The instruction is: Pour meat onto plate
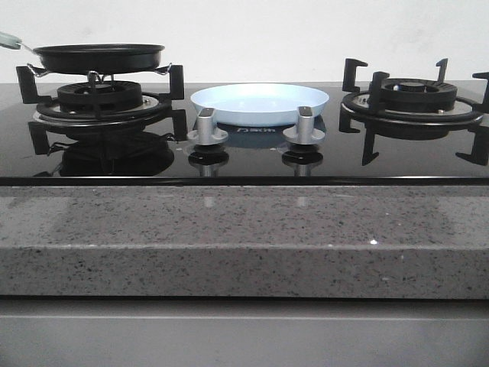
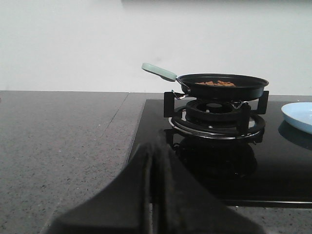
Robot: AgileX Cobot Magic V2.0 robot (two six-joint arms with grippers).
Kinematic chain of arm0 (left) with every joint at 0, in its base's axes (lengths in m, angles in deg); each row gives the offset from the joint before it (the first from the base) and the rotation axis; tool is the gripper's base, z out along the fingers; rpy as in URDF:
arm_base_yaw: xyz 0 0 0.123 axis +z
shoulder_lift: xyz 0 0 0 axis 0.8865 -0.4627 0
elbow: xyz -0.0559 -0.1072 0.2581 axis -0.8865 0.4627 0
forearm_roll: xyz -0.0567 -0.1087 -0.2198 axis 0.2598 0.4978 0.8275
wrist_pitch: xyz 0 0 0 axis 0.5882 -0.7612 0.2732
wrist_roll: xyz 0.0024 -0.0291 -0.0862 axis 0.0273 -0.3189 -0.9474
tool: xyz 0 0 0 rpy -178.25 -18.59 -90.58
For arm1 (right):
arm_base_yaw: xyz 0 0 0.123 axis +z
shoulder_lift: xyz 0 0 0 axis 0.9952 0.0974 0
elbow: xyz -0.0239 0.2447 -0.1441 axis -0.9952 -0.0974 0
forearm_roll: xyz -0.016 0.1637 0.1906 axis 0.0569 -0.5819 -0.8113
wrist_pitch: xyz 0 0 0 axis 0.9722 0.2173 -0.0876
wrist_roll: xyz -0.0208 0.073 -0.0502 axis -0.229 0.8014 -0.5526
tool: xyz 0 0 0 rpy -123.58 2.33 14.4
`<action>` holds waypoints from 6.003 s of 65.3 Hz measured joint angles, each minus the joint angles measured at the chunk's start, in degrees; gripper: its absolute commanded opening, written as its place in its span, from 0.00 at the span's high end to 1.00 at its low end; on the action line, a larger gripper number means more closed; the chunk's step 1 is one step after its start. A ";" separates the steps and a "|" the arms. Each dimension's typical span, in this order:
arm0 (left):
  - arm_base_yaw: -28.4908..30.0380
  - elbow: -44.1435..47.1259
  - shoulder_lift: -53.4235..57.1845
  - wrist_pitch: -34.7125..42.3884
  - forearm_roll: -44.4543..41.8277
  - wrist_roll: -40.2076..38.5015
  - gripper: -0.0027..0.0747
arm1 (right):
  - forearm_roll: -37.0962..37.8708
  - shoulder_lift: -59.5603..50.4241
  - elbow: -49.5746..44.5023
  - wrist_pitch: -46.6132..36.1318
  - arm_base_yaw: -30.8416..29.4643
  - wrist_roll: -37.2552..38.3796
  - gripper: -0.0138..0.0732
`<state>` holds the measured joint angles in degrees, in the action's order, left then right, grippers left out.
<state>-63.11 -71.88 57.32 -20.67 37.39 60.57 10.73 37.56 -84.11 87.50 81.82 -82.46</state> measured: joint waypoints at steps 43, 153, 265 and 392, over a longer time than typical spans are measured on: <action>0.00 0.00 0.00 0.00 0.00 0.00 0.99 | 0.00 0.00 0.00 0.00 0.00 0.00 0.92; 0.00 -34.00 -20.07 -25.79 5.33 0.00 0.99 | 0.00 19.05 34.94 29.42 0.00 0.00 0.92; 0.00 -37.17 -37.96 -28.75 5.01 0.16 0.56 | -3.30 81.60 77.92 49.39 19.91 -1.46 0.33; 0.00 -37.17 -37.96 -28.75 5.01 0.26 0.56 | -13.60 129.90 129.60 68.03 15.76 -8.86 0.78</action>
<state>-63.11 -109.05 19.36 -49.43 42.40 60.83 -2.87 167.46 45.48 155.53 97.58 -91.32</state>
